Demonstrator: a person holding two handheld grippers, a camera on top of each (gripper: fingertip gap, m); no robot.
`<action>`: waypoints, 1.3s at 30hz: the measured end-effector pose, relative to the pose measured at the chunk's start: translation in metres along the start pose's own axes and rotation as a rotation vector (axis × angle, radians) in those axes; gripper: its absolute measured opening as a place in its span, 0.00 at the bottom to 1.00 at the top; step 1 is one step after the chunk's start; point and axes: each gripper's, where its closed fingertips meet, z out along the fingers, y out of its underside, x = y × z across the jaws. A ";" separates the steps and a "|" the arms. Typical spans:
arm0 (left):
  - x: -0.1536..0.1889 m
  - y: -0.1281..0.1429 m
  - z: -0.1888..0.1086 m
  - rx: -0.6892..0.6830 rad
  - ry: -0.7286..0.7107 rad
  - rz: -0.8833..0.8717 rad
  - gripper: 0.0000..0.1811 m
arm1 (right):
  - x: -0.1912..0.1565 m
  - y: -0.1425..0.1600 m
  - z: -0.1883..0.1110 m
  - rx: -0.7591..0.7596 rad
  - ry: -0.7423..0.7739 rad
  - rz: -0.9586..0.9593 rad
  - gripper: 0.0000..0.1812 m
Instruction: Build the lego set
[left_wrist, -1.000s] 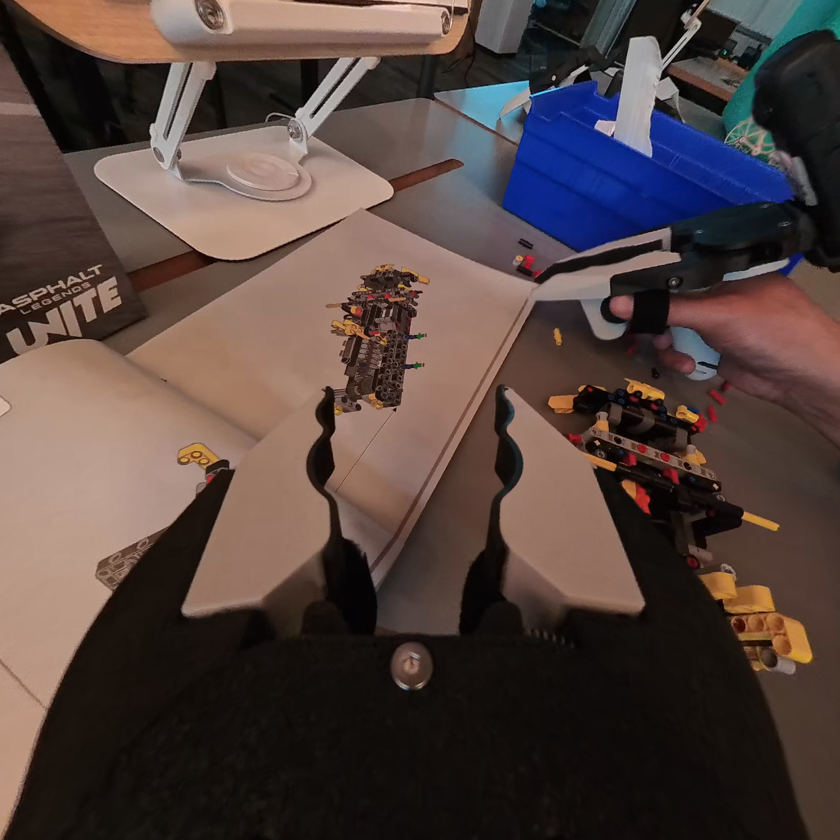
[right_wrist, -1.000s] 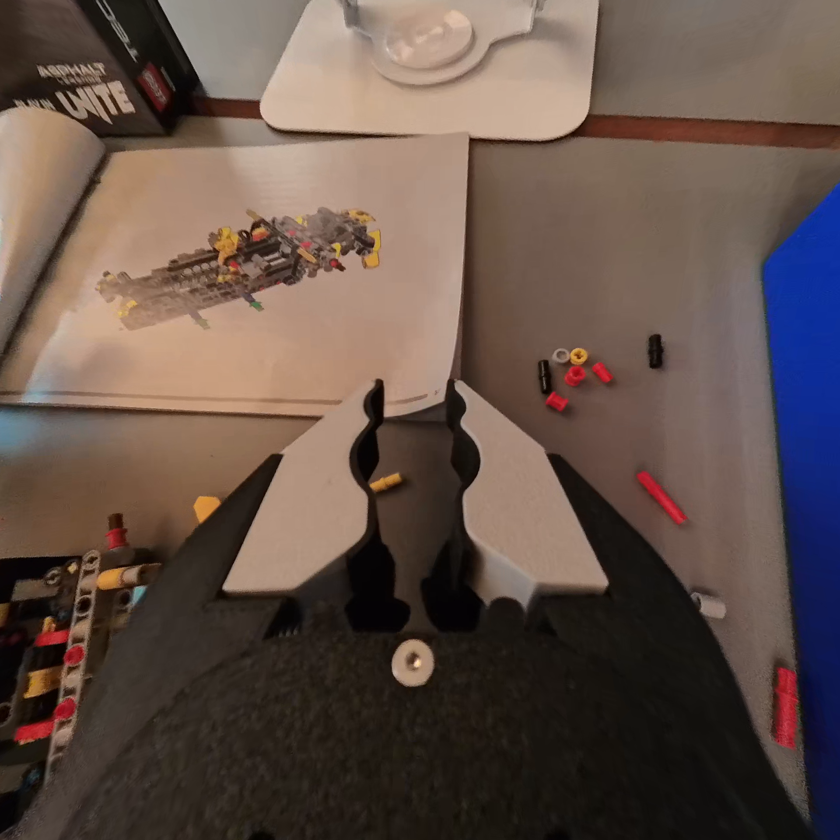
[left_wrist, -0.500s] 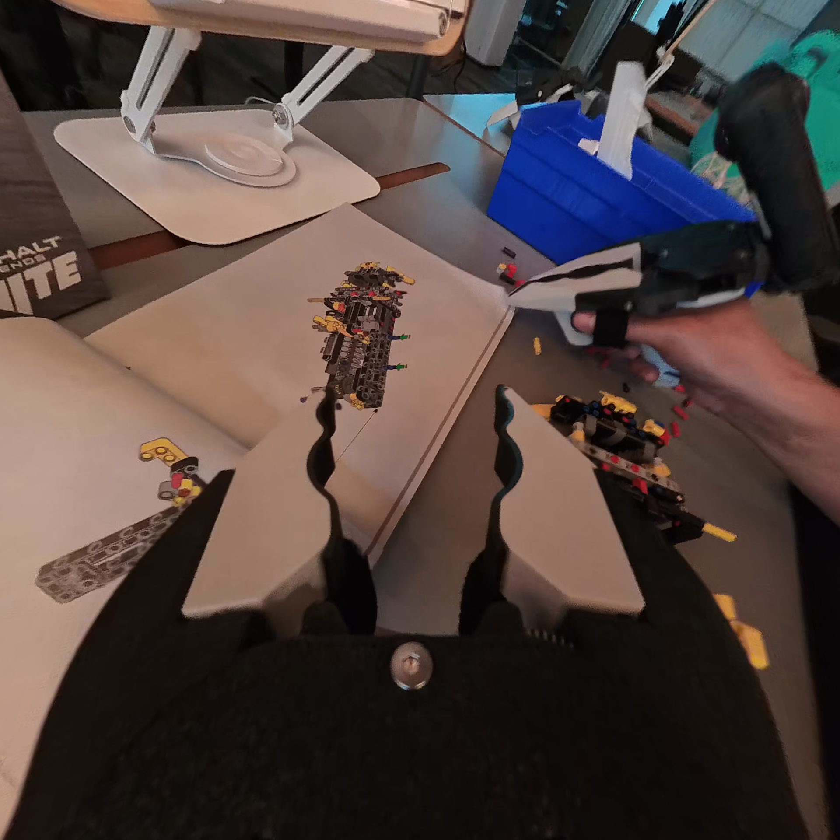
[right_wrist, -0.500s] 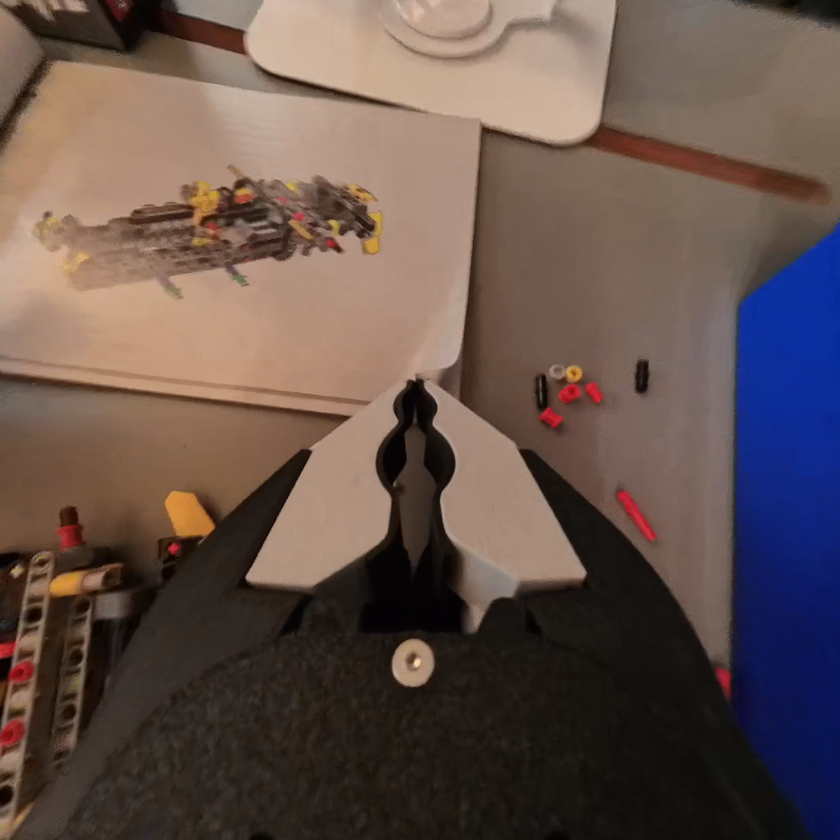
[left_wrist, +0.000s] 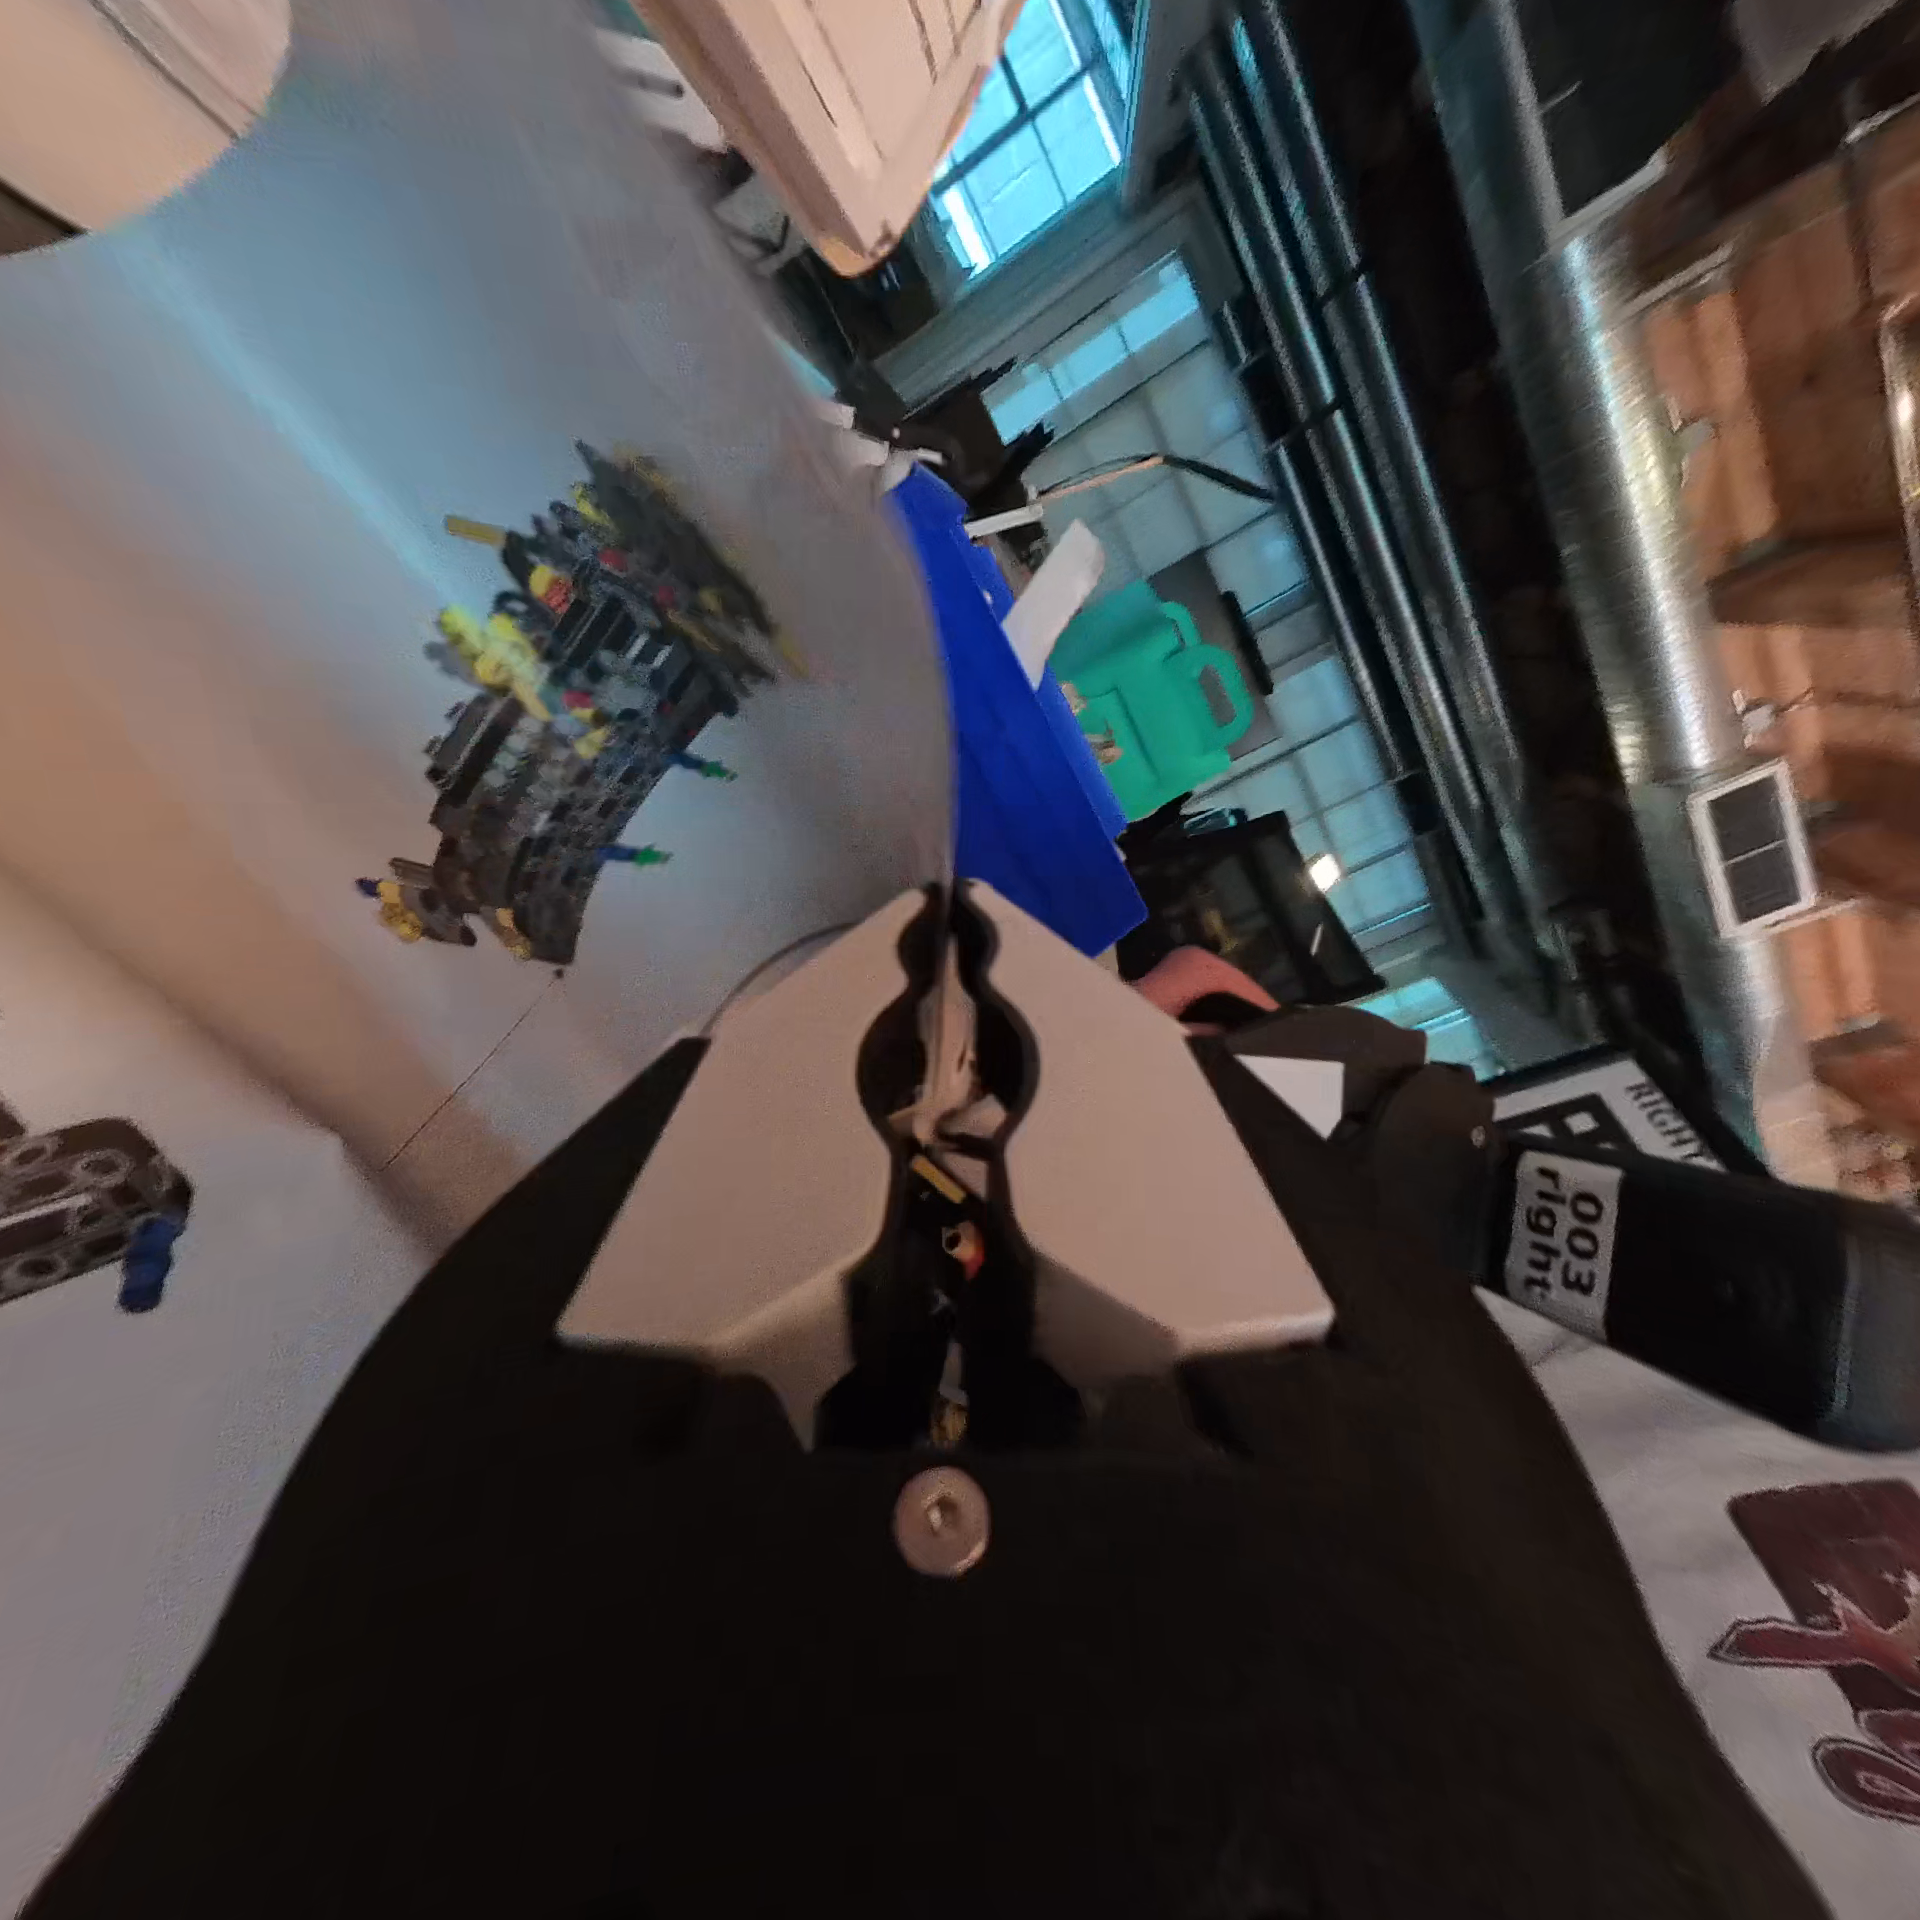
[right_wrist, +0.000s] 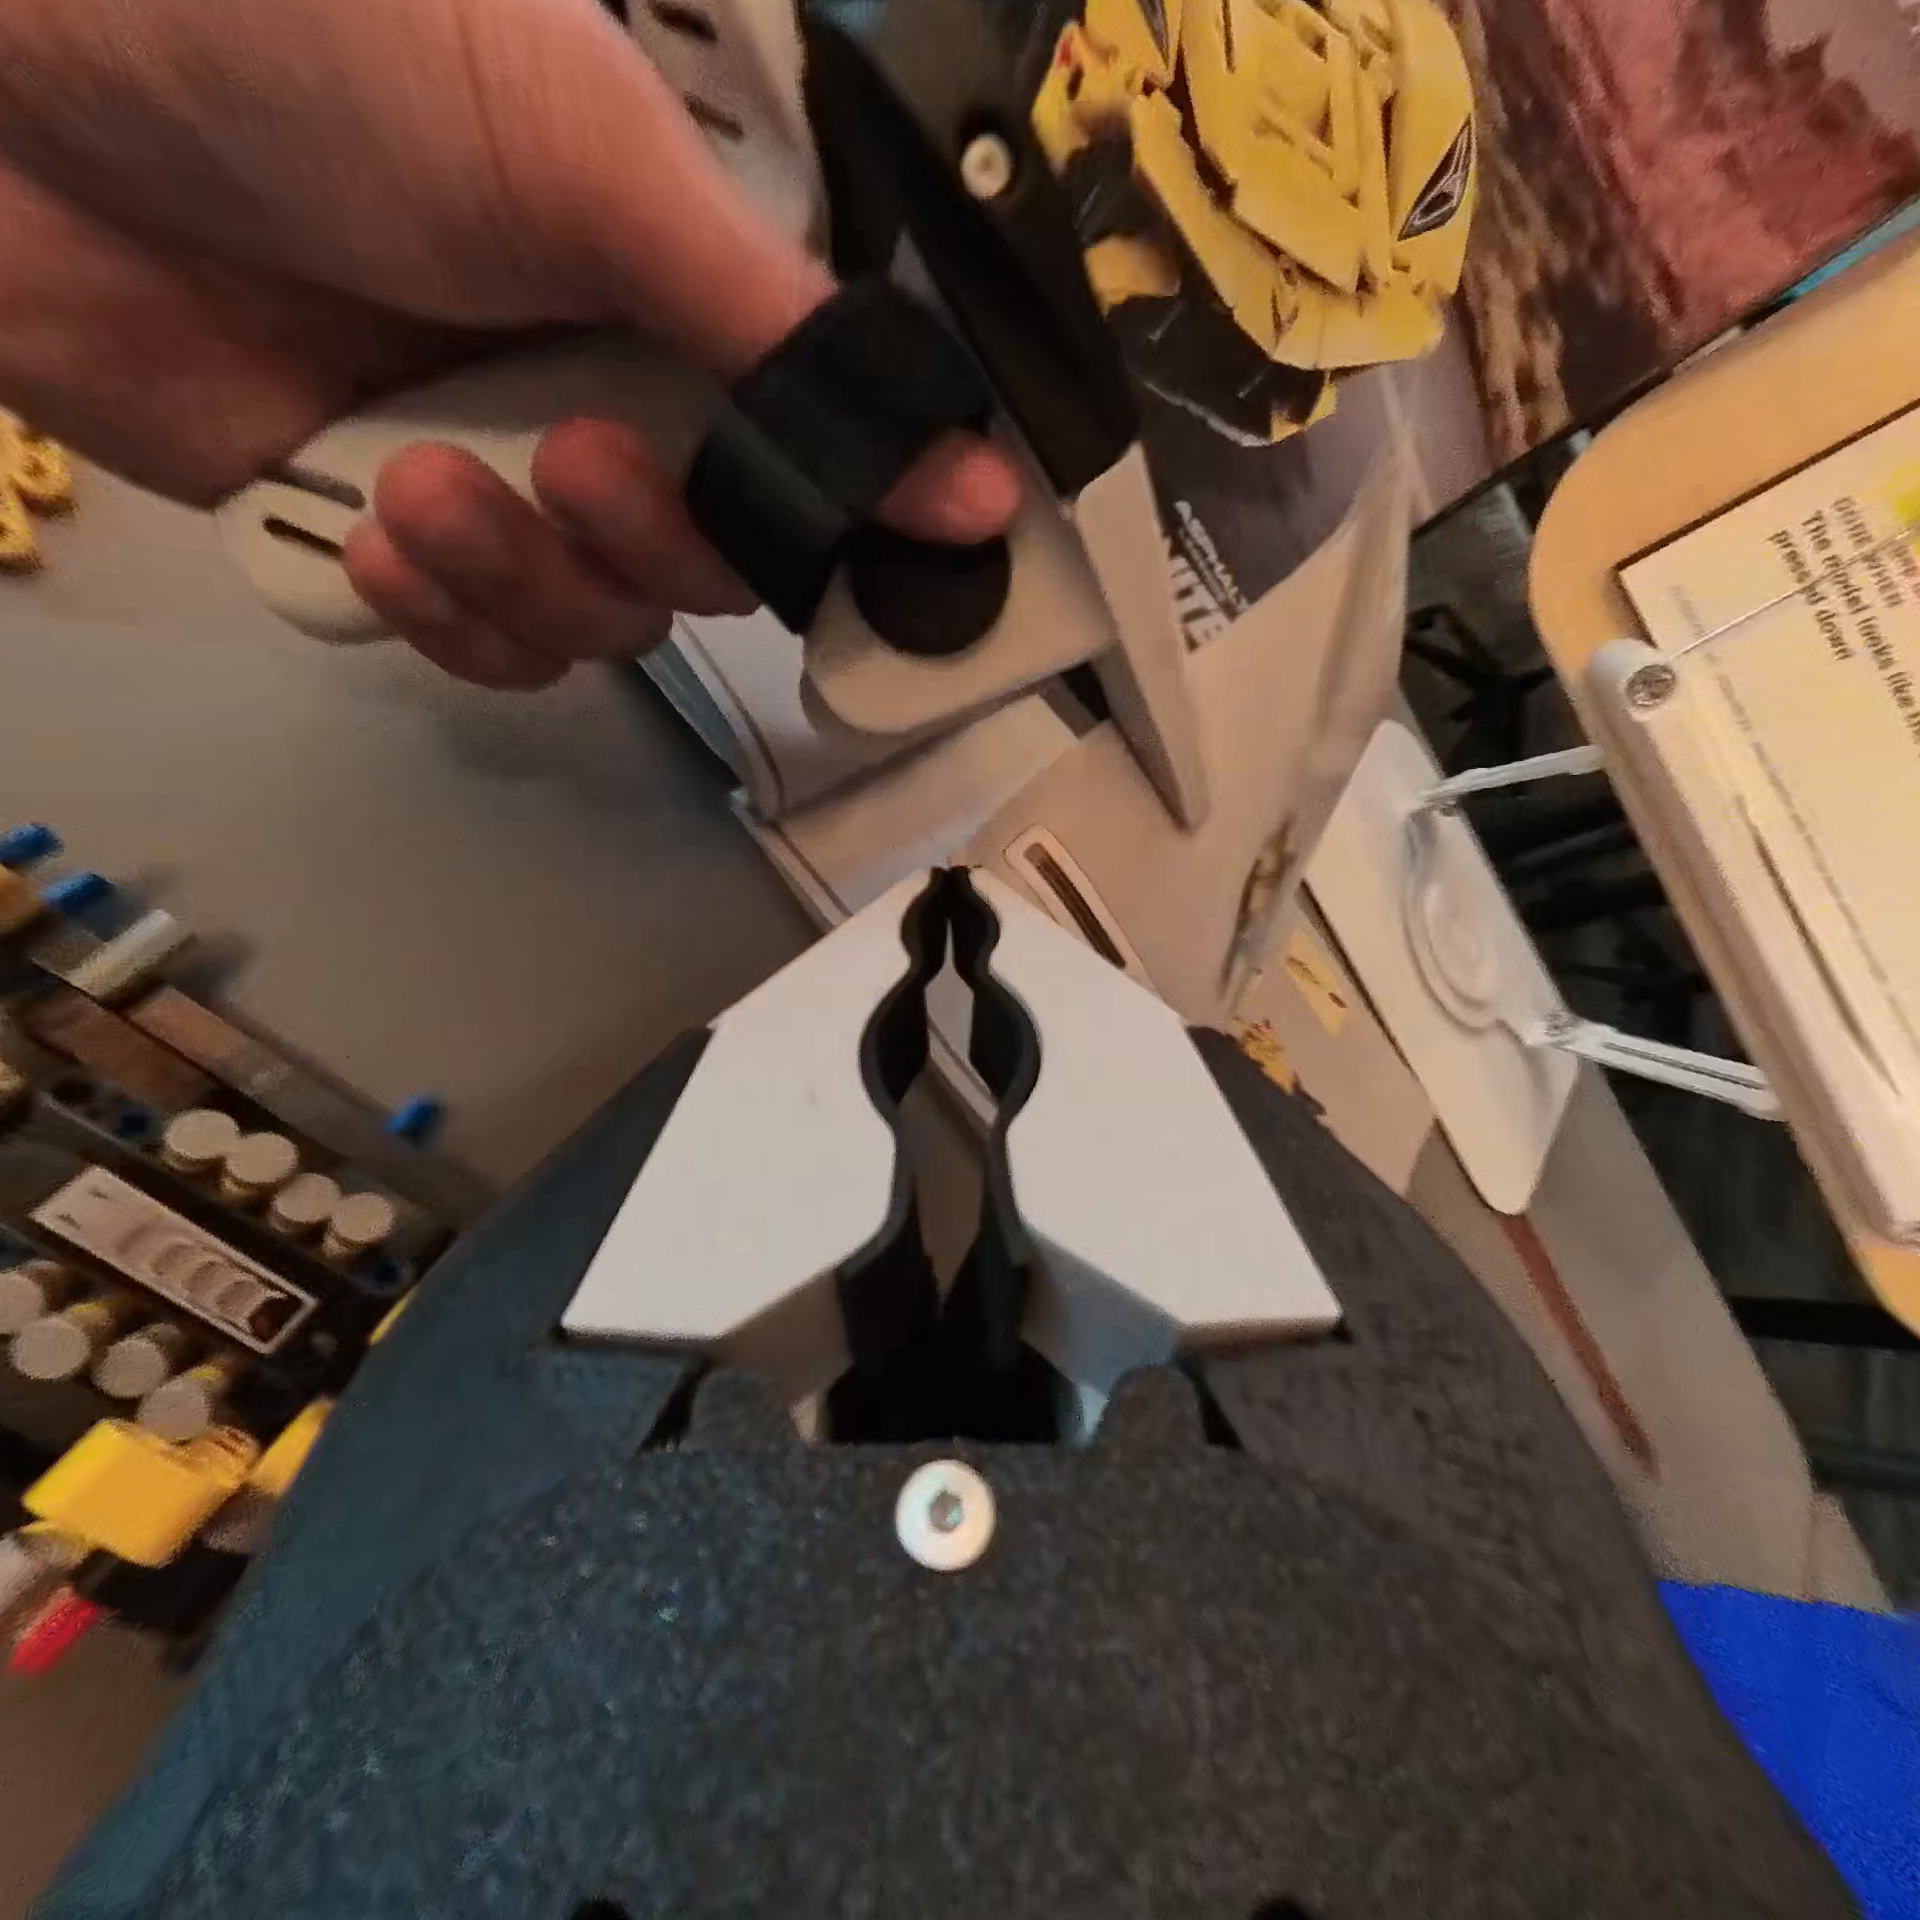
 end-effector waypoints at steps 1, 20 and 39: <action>-0.004 -0.001 -0.003 0.010 -0.007 -0.010 0.00 | 0.000 -0.002 0.000 0.017 -0.030 0.046 0.00; 0.031 -0.007 -0.008 0.053 0.254 0.042 0.03 | 0.042 -0.018 0.011 0.307 -0.775 0.757 0.16; 0.016 -0.015 -0.018 0.091 0.209 0.012 0.00 | 0.142 0.037 -0.008 0.293 -0.290 0.855 0.28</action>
